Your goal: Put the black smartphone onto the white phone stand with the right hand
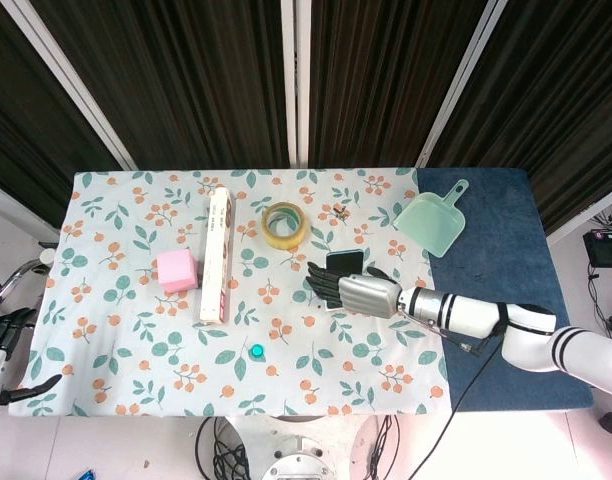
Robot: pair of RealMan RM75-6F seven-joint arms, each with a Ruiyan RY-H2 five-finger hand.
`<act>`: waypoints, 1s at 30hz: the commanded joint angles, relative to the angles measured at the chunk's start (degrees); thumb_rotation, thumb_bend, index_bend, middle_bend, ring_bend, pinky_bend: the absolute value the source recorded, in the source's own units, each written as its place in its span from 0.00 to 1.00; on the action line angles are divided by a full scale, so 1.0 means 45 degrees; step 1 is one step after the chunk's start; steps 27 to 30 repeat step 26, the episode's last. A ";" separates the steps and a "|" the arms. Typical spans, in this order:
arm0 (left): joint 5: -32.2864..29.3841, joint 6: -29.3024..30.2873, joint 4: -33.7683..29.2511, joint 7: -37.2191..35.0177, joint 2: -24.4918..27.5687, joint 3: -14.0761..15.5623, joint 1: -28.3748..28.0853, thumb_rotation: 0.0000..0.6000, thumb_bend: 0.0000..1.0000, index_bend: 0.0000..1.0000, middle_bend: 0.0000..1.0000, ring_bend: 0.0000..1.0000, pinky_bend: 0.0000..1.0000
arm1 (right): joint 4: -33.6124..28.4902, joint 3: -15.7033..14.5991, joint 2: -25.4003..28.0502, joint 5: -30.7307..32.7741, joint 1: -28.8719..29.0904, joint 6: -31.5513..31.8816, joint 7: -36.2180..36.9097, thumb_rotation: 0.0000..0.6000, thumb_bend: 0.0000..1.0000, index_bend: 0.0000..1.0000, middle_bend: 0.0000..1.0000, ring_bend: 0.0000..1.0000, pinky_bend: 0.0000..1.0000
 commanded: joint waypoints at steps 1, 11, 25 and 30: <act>0.0004 -0.0012 -0.0016 0.0003 0.0009 -0.0001 -0.0007 0.69 0.06 0.12 0.12 0.14 0.24 | -0.1649 0.0310 0.1265 0.0830 -0.1345 0.1808 0.0061 1.00 0.19 0.00 0.00 0.00 0.00; 0.0223 -0.0099 -0.0527 0.0469 0.0140 0.0017 -0.0153 0.69 0.06 0.12 0.12 0.14 0.24 | -0.5722 -0.0218 0.2861 0.6754 -0.8291 0.7864 0.5022 1.00 0.30 0.00 0.00 0.00 0.00; 0.0262 -0.0268 -0.1459 0.1508 0.0444 0.0008 -0.0283 0.67 0.06 0.12 0.12 0.14 0.24 | -0.2733 -0.1501 0.1595 0.7639 -1.2386 0.8911 0.9631 1.00 0.30 0.00 0.00 0.00 0.00; 0.0253 -0.0282 -0.1458 0.1516 0.0430 0.0007 -0.0289 0.68 0.06 0.12 0.12 0.14 0.24 | -0.2628 -0.1471 0.1530 0.7592 -1.2462 0.8930 0.9637 1.00 0.30 0.00 0.00 0.00 0.00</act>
